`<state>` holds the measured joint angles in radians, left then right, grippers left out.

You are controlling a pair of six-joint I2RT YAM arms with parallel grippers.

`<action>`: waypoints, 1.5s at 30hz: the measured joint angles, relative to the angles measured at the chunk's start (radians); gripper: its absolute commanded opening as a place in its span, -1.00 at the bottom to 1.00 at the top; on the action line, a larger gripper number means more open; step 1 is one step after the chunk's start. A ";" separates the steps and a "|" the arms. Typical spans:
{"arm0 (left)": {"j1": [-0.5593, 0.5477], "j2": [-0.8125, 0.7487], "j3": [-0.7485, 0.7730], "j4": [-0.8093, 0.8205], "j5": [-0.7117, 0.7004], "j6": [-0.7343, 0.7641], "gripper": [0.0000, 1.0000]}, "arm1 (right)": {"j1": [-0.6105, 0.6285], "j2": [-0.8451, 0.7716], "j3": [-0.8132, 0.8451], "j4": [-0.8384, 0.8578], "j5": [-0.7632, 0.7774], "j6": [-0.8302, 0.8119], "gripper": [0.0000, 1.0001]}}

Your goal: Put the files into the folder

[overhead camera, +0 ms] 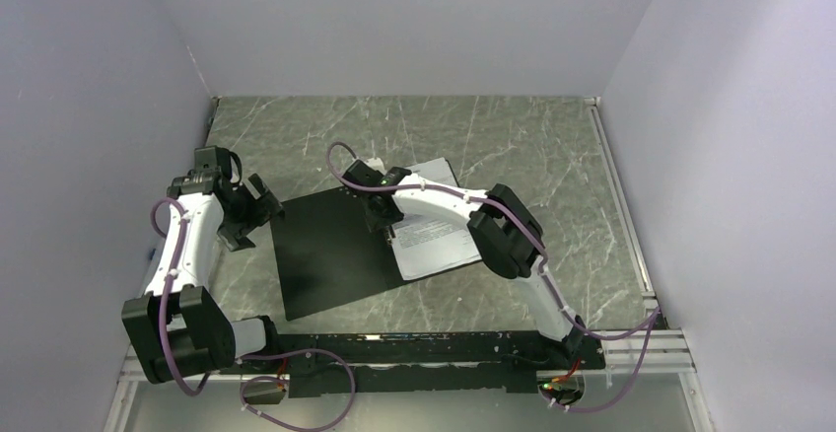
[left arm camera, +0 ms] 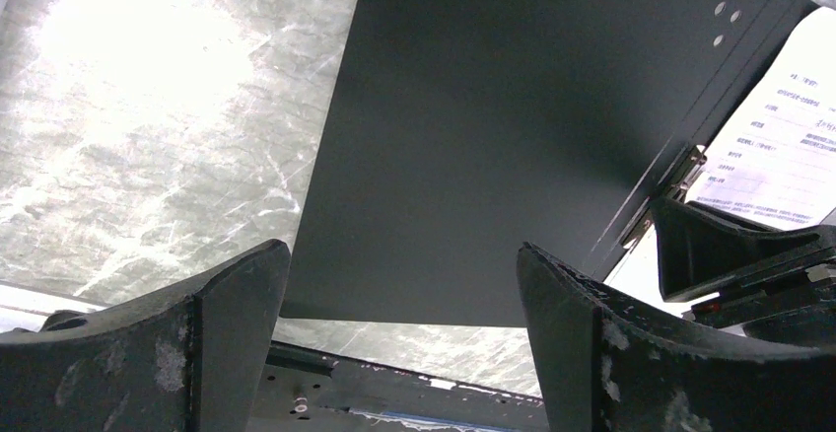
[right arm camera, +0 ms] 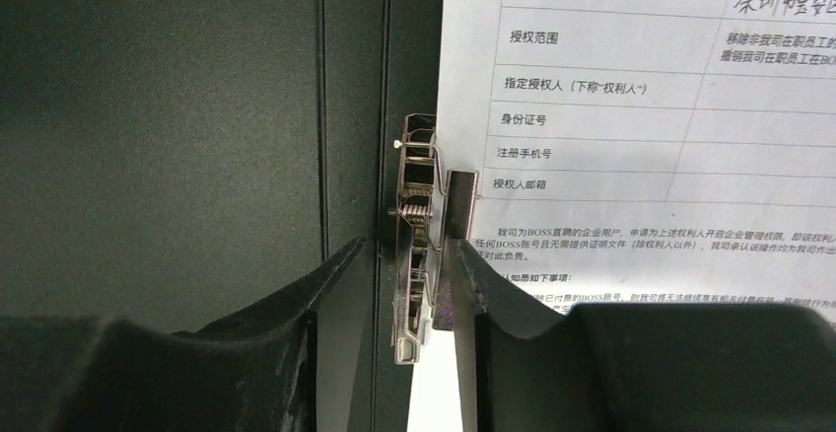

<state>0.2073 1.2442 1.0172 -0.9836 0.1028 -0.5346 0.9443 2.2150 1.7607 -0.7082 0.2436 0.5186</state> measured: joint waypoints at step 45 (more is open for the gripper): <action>-0.021 -0.019 -0.004 0.008 0.006 0.000 0.84 | 0.002 0.019 0.002 -0.001 0.087 0.032 -1.00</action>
<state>0.1864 1.2255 1.0134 -0.9760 0.1089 -0.5343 0.9466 2.2341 1.7622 -0.7094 0.3309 0.5503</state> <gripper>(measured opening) 0.922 0.327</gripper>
